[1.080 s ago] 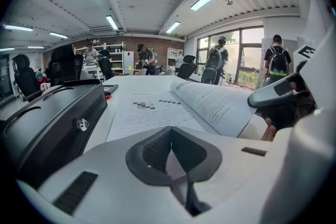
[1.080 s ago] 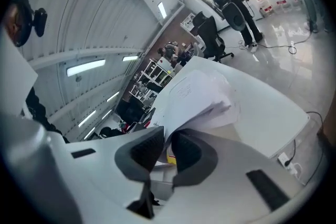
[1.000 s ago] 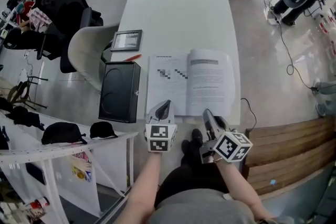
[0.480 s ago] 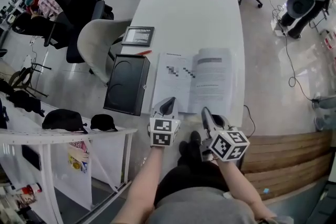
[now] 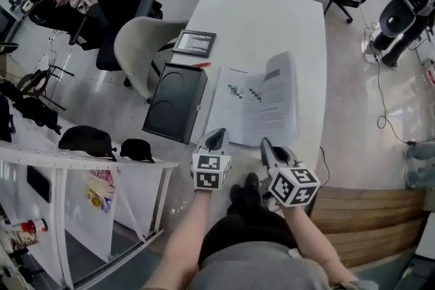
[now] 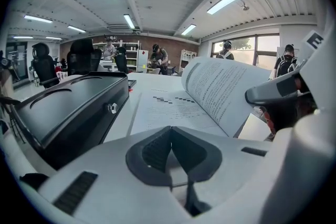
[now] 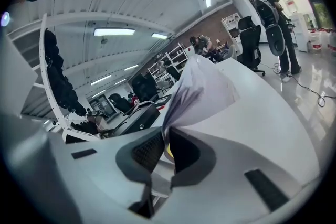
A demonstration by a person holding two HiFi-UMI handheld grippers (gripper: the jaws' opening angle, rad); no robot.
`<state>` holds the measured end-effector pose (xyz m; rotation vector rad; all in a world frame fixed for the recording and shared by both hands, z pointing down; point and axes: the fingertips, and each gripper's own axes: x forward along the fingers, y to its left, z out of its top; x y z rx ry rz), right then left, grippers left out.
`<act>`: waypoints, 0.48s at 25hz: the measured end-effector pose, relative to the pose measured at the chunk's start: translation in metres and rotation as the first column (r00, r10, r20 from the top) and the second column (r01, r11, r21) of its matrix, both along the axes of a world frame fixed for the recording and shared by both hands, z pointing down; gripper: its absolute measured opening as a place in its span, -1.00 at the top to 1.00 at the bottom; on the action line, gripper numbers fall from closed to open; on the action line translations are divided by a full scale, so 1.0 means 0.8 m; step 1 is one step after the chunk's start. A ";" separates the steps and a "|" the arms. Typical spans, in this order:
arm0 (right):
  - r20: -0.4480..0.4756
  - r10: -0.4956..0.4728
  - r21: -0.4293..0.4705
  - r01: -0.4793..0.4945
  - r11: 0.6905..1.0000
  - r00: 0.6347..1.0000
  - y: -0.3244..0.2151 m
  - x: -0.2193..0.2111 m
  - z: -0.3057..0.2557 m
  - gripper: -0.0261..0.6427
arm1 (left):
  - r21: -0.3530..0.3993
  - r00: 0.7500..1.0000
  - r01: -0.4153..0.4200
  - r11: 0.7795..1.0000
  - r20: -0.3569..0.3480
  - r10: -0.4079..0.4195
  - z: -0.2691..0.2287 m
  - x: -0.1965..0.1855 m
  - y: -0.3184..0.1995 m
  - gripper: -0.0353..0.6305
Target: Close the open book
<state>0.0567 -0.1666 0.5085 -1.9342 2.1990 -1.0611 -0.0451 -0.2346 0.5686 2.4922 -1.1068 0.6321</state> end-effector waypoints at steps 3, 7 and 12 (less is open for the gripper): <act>-0.009 -0.040 -0.005 0.040 0.999 0.999 -0.006 -0.011 0.002 0.83 | -0.002 1.000 0.026 1.000 -0.004 -0.026 -0.001 -0.008 -0.002 0.88; -0.032 -0.085 -0.016 0.085 0.996 0.996 -0.014 -0.026 0.010 0.84 | -0.006 0.998 0.061 0.998 -0.007 -0.061 -0.001 -0.021 -0.005 0.88; -0.050 -0.139 -0.042 0.137 0.990 0.989 -0.024 -0.042 0.020 0.84 | -0.012 0.995 0.099 0.995 -0.014 -0.100 -0.001 -0.035 -0.008 0.88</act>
